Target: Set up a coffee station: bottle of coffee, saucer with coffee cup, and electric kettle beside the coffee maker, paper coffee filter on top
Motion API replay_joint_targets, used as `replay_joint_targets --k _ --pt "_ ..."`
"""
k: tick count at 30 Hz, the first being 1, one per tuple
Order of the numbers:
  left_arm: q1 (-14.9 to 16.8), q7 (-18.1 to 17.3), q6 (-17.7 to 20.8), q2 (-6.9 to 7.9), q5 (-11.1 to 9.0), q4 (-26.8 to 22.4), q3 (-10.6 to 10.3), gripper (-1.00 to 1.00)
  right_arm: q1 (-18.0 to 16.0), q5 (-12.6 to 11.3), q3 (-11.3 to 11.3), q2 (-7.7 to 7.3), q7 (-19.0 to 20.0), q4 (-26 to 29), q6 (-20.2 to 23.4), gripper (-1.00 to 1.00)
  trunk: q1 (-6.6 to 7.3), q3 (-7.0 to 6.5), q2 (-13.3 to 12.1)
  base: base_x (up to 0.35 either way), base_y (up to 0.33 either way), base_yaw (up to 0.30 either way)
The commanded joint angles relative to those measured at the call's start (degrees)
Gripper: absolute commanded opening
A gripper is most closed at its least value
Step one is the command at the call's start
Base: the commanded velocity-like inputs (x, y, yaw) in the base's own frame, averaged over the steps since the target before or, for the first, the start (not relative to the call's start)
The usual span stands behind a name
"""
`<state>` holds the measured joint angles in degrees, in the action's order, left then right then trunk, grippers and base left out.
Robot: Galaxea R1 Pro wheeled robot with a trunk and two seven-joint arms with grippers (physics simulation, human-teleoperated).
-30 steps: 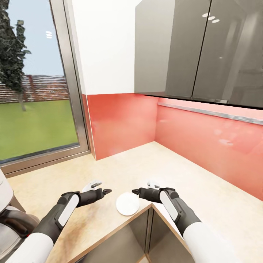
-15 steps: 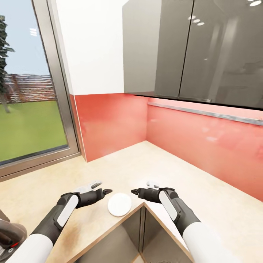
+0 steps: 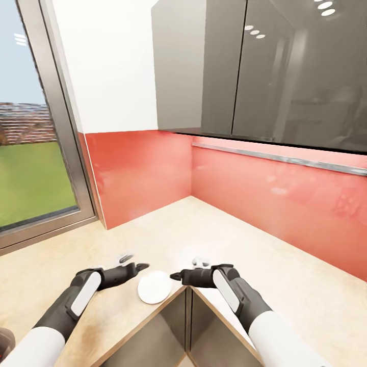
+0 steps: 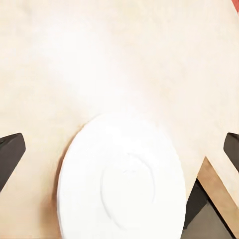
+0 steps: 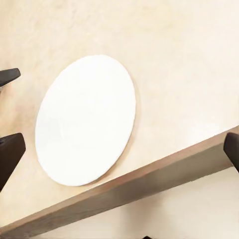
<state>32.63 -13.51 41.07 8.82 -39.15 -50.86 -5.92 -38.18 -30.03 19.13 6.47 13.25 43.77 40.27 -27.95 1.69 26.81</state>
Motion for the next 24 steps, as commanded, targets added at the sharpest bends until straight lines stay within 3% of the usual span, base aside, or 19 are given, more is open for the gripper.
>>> replay_joint_targets --k 1,4,6,9,13,24 --pt "0.06 -0.11 0.18 0.18 -0.12 -0.02 0.52 1.00 -0.06 0.15 0.00 0.01 0.34 0.02 0.19 1.00 -0.03 0.13 0.12 0.000 0.000 -0.006" --pt "-0.01 -0.11 0.37 0.75 -0.28 -0.02 1.89 1.00 -0.06 0.15 0.77 0.06 0.62 0.04 0.17 1.00 -0.03 0.13 0.12 0.000 0.000 -0.003" --pt "-0.13 -0.11 1.08 1.54 -0.37 -0.02 2.27 1.00 -0.06 0.10 3.81 0.10 0.87 0.25 0.13 1.00 -0.03 0.13 0.12 0.000 0.000 0.000" --pt "-0.21 -0.11 1.85 1.81 -0.41 -0.02 2.41 1.00 -0.06 0.07 5.66 0.12 2.81 0.28 0.13 1.00 -0.03 0.13 0.12 0.000 0.000 0.000" --pt "-0.28 -0.11 2.20 1.89 -0.41 -0.02 2.47 1.00 -0.06 0.06 6.28 0.12 4.61 0.04 0.10 1.00 -0.03 0.13 0.12 0.000 0.000 0.000" --pt "-0.29 -0.11 2.18 1.73 -0.40 0.06 2.41 1.00 -0.06 0.11 6.42 0.64 4.94 0.05 0.07 1.00 -0.03 0.13 0.12 0.013 0.000 0.000"
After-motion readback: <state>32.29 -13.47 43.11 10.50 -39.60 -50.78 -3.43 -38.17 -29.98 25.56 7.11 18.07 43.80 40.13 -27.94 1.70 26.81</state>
